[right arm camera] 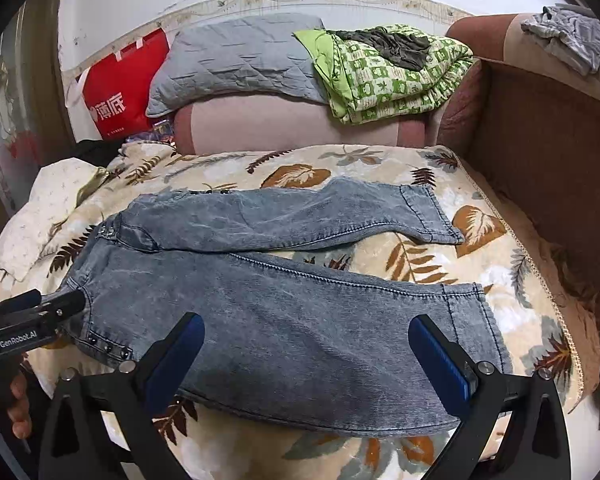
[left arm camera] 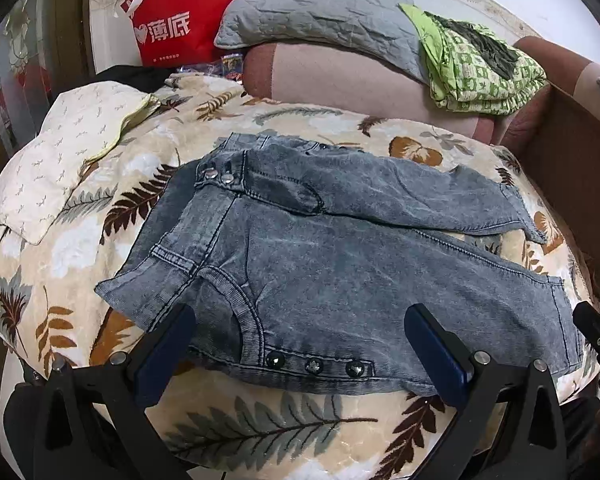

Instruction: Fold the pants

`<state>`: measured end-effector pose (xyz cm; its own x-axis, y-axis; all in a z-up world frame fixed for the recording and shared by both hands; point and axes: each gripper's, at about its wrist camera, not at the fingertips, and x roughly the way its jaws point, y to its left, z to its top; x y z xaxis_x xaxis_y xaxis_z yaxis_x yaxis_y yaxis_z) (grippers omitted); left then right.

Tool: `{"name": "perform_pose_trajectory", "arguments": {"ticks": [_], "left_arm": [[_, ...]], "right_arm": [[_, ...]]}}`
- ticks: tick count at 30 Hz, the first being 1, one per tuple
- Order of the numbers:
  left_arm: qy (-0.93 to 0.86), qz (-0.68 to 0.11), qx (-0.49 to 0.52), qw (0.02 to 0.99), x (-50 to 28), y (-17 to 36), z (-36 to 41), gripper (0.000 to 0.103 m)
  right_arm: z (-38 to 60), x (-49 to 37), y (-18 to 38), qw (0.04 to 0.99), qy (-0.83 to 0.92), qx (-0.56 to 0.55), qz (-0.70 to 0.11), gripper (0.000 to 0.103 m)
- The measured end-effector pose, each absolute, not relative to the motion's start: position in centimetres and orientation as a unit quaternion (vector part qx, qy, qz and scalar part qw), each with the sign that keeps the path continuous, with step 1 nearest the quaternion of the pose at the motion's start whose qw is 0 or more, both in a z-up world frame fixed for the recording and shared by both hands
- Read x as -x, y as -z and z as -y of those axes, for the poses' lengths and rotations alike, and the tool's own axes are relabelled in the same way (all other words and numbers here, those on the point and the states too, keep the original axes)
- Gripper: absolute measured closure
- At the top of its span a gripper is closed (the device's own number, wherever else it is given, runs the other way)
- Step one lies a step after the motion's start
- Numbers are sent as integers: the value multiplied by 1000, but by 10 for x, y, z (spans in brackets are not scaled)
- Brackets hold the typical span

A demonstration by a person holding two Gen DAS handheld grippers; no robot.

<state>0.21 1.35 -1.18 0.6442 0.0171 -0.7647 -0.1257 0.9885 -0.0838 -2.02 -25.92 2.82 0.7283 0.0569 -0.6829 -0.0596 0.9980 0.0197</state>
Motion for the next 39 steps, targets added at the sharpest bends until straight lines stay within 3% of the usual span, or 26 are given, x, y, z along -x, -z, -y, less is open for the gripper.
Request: {"name": "perform_pose_trajectory", "arguments": {"ticks": [39], "left_arm": [[-43, -428, 62, 901, -5, 14, -13, 0]], "right_arm": [[261, 11, -17, 924, -20, 0, -382, 0]]}}
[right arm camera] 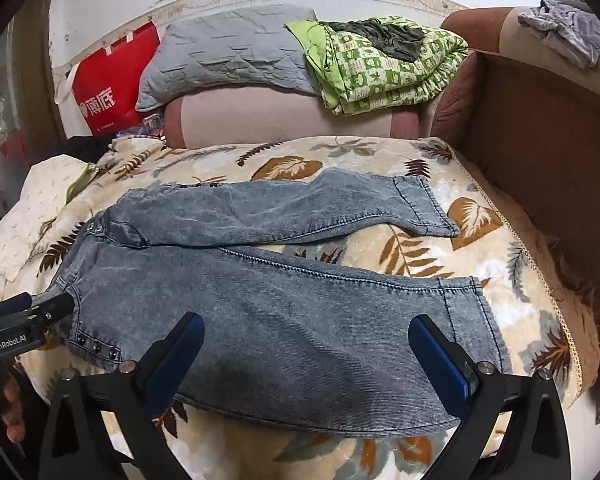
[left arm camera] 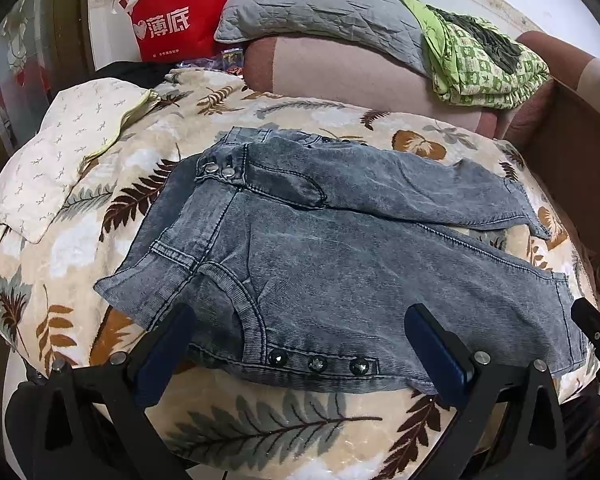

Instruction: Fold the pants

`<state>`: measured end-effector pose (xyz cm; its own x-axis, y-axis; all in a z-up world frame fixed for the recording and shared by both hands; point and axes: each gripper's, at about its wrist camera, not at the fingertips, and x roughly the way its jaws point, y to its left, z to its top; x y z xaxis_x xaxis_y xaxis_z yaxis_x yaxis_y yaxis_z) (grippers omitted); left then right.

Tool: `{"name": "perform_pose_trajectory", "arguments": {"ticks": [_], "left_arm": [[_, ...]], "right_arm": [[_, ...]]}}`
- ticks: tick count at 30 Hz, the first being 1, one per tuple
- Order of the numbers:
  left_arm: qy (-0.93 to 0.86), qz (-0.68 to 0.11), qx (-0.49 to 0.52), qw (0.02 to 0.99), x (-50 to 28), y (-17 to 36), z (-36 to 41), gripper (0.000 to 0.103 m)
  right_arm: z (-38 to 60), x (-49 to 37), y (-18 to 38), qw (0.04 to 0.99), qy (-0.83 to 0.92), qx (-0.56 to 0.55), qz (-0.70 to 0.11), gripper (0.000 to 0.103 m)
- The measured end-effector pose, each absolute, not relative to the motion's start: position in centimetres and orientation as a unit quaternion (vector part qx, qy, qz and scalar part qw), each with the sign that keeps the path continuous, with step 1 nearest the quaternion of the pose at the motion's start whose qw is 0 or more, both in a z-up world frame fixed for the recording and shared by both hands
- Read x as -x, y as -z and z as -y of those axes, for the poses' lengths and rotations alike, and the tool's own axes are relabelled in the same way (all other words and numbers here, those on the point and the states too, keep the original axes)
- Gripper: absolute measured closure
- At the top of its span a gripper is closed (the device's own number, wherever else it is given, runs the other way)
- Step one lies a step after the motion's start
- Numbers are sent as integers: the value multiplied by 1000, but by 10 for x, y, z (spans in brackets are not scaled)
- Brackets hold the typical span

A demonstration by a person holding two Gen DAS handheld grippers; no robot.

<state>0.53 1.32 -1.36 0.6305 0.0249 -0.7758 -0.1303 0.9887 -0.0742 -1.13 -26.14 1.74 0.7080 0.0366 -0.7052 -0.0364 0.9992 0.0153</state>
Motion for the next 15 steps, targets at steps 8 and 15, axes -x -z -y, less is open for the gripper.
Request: {"name": "perform_pose_trajectory", "arguments": {"ticks": [8, 15], "left_arm": [[-45, -424, 62, 902, -1, 13, -15, 0], [-45, -432, 63, 898, -4, 16, -16, 0]], "right_arm": [[262, 15, -21, 927, -22, -1, -374, 0], [263, 12, -14, 923, -20, -4, -385, 0]]}}
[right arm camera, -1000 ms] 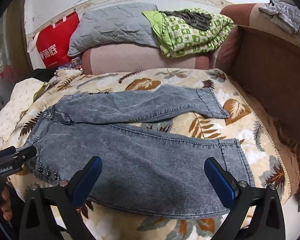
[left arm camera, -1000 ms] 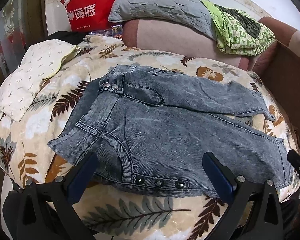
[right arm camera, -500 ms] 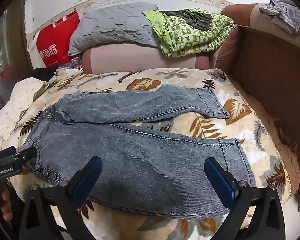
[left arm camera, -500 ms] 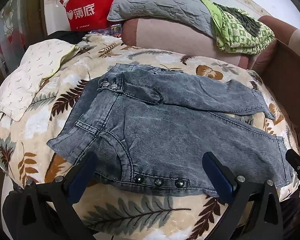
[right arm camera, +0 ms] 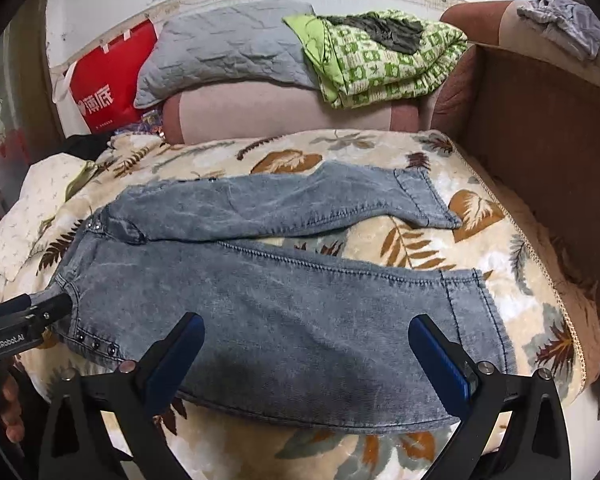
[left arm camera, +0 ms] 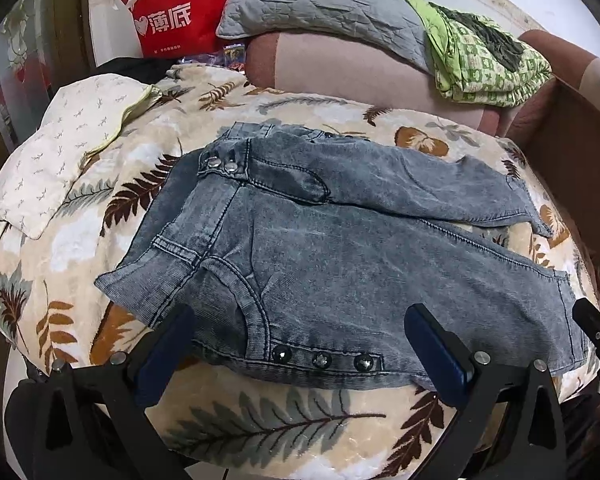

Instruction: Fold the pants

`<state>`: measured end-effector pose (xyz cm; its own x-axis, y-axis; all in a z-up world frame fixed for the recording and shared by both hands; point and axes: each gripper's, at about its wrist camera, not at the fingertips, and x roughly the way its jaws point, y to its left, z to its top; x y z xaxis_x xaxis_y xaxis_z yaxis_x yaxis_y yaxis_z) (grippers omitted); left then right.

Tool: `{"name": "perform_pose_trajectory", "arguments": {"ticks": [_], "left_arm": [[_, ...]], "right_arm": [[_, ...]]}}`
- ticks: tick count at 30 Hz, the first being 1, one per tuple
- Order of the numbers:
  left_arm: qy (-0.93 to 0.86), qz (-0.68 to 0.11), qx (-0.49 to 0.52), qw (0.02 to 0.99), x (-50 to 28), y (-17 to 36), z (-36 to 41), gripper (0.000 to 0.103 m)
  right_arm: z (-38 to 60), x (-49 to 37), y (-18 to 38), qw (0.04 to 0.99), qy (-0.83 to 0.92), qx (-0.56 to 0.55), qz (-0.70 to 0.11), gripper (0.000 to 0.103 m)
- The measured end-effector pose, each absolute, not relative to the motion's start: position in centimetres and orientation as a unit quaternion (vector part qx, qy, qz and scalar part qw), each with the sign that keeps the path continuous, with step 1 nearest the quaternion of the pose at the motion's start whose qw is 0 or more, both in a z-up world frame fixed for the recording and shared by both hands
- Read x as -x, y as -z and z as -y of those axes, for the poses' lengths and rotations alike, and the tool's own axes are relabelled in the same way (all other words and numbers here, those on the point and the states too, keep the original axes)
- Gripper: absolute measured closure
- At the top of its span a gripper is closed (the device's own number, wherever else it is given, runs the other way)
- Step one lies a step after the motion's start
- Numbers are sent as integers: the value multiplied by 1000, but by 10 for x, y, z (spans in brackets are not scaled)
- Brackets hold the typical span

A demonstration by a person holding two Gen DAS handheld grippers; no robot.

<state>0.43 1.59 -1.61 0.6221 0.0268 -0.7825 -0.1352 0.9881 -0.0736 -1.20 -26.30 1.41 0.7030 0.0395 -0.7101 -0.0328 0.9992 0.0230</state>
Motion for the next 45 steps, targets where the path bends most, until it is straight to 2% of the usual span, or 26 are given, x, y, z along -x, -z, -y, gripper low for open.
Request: {"name": "perform_pose_trajectory", "arguments": {"ticks": [25, 28, 32, 37, 38, 39, 40, 41, 45], "left_arm": [[-33, -447, 78, 891, -4, 22, -33, 0], [-19, -476, 148, 866, -11, 35, -70, 0], [-91, -490, 237, 834, -16, 59, -127, 0], [-132, -485, 243, 830, -23, 68, -152, 1], [-135, -482, 239, 832, -24, 69, -152, 2], [-135, -488, 237, 829, -25, 73, -152, 11], [-130, -501, 243, 820, -27, 79, -153, 31], [-129, -507, 248, 815, -28, 83, -153, 39], [-135, -495, 244, 823, -27, 83, -154, 42]], "right_arm": [[263, 13, -4, 913, -33, -14, -407, 0], [283, 18, 6, 895, -52, -71, -437, 0], [350, 36, 34, 854, -43, -209, -474, 0], [445, 60, 71, 784, 38, -389, -482, 0], [454, 62, 74, 776, 39, -414, -475, 0], [465, 63, 78, 769, 41, -438, -464, 0], [472, 63, 82, 764, 45, -450, -461, 0], [477, 61, 87, 755, 49, -462, -462, 0], [488, 55, 102, 733, 55, -504, -454, 1]]}}
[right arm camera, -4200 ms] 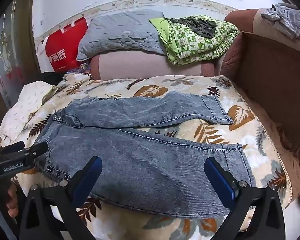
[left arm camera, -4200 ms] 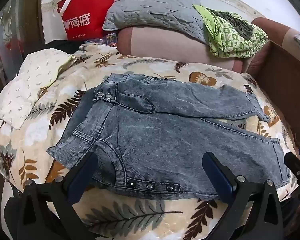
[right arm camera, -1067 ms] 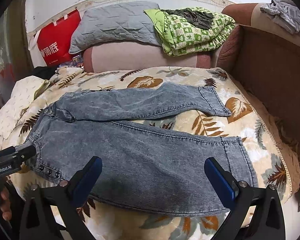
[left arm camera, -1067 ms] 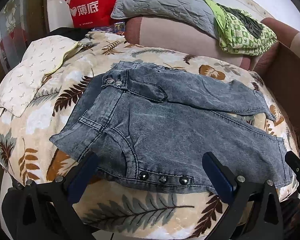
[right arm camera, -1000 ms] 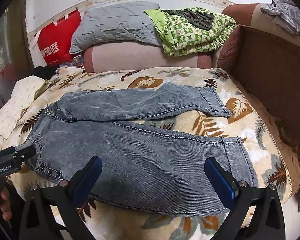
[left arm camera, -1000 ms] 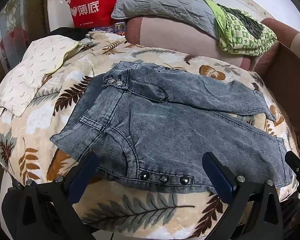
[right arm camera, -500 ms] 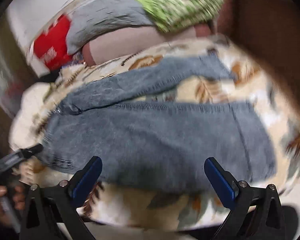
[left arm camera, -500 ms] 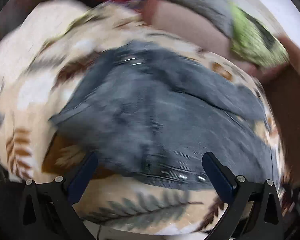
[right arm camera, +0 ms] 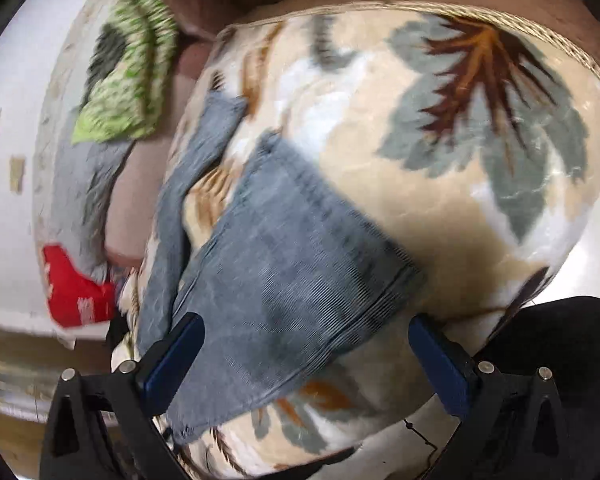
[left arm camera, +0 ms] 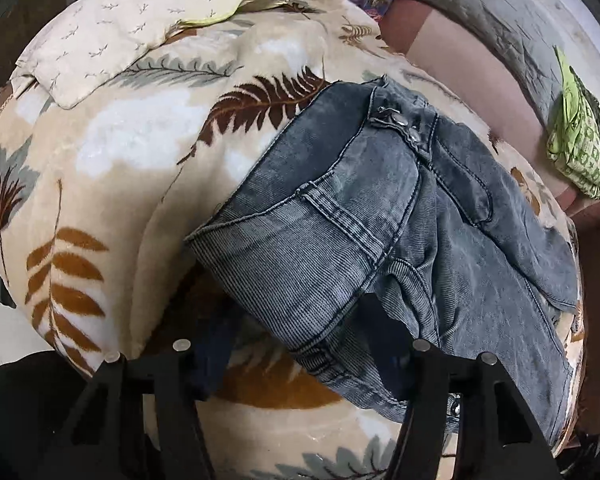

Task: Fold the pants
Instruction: 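Grasp the jeans waistband with the left tool while the right tool grasps a leg hem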

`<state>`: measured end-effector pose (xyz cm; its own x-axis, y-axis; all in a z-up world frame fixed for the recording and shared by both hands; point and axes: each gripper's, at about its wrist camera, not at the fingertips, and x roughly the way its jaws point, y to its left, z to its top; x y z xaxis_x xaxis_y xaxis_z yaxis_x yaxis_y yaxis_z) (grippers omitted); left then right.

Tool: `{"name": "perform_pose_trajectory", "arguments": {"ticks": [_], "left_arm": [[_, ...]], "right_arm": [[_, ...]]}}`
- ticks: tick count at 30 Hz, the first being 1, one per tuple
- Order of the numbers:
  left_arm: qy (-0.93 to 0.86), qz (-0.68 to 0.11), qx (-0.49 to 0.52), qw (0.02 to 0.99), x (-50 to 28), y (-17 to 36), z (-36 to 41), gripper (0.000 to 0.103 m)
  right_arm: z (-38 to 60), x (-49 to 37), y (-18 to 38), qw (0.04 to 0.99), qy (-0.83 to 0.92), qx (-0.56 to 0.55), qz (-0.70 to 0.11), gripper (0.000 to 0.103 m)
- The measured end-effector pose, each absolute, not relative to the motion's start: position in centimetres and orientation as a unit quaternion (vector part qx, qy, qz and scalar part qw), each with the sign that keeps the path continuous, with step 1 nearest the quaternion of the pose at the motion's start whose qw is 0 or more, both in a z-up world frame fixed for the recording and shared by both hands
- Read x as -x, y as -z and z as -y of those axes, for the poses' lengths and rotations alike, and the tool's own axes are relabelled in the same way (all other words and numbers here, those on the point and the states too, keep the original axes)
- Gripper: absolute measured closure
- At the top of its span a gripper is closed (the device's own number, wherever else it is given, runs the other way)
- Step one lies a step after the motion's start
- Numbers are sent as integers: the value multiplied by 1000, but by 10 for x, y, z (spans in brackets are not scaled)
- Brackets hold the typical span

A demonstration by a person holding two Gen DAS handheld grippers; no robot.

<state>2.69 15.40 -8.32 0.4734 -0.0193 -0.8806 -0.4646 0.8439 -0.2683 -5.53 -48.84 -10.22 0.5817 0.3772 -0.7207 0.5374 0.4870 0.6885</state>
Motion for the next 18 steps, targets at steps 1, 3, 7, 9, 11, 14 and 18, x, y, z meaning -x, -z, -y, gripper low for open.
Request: {"name": "perform_pose_trajectory", "arguments": {"ticks": [1, 3, 7, 9, 11, 14, 18], "left_arm": [[-135, -493, 246, 823, -27, 84, -154, 44], [-138, -490, 246, 825, -25, 83, -154, 55], [-138, -489, 247, 825, -30, 81, -156, 87], [-137, -492, 255, 821, -33, 81, -158, 90], [-136, -493, 256, 820, -33, 78, -159, 93], [-150, -467, 252, 834, -26, 62, -161, 95], [-177, -412, 236, 862, 9, 36, -150, 94]], "right_arm": [[491, 54, 103, 734, 54, -507, -447, 2], [493, 53, 103, 740, 70, -496, -448, 12], [499, 52, 101, 749, 90, -474, -453, 83], [501, 45, 100, 752, 81, -463, -463, 83], [495, 35, 85, 777, 73, -414, -468, 83], [486, 17, 57, 810, 64, -355, -462, 84], [473, 1, -1, 866, 59, -255, -425, 84]]}}
